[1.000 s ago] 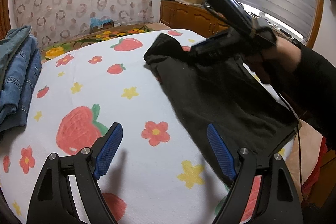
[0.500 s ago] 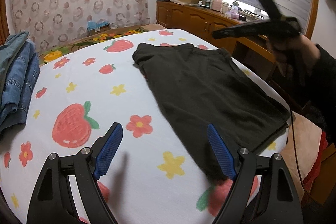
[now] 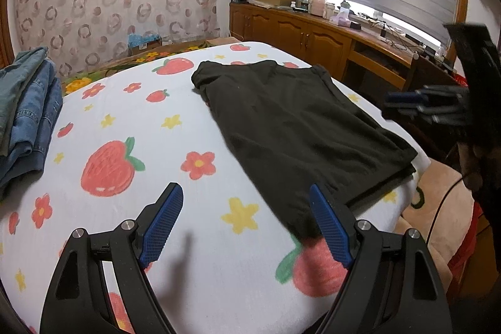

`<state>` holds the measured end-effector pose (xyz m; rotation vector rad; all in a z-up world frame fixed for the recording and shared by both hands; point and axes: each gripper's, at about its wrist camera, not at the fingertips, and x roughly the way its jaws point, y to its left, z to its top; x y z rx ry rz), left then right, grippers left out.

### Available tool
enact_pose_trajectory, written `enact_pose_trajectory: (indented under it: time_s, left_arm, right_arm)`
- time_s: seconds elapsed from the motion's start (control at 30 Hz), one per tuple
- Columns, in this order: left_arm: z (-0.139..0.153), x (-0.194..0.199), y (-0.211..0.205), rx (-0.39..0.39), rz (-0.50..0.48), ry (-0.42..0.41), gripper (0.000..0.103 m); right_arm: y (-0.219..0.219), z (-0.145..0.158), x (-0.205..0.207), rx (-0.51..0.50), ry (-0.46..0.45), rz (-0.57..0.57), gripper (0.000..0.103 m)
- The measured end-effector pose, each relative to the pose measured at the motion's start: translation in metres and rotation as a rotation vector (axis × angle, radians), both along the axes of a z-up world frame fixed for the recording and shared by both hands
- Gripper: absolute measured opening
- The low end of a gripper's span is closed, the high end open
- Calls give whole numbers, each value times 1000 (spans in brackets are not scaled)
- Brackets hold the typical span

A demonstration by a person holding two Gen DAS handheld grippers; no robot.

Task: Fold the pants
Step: 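Lower the black shorts strip onto the bed and release with the right gripper, then grasp the leg hem end of the folded shorts with the left gripper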

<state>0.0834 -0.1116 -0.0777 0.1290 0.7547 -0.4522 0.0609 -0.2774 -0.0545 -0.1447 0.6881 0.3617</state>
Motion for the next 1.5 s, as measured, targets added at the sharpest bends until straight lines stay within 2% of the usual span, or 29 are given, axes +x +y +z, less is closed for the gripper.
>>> enact_pose_trajectory:
  time_s: [0.13,0.37,0.4,0.47,0.5,0.53,0.6,0.63,0.73,0.87,1.07,1.27,1.4,1.5]
  left_arm:
    - [-1,-7,-2,4,-3,-1,83]
    - [-8,-15,-7,3,-11,14,83]
    - [-9,-16,-9,4,-13,17,83]
    - [-10,-15,-12,10,-15,20,83]
    - [-10,-15,-13,10,-15,19,83]
    - [-10,-16,-14,8,-18,20,83]
    - [-11,-16,-16,8,-25,20,83]
    - [-12,-16,-19,12,-27,21,83]
    - [-13,-18,-22,19,-36,21,83]
    - [-11,-19,-22,8,-34,15,83]
    - [-7,-15,-23,6,-28,1,83]
    - [-11,-10,-21,15,-23,20,83]
    - [-18,-10,-20,29,-15,40,83]
    - [-24,-10,-19,46,-16,59,83]
  right_arm:
    - [-9,-8,-20,-6,13,-27,36]
    - [-28,-20,-37,79,50,-44,36]
    - [-31,-20,-38,93,55,-44,30]
    - [-32,-18,-39,114,63,-33,26]
    - [-31,-18,-40,126,63,-25,18]
    - [-31,-18,-41,141,65,-6,14]
    - [-32,-19,-42,151,68,0,12]
    - [-34,-18,-43,150,65,-1,8]
    - [-36,-15,-49,166,42,-10,6]
    - [-34,-7,-64,157,22,-7,6]
    - [-29,-15,-73,117,32,-16,7]
    - [-29,-9,-70,110,17,-76,15]
    - [-21,-7,-69,117,-7,-90,31]
    - [-15,-10,-65,116,-2,-90,33]
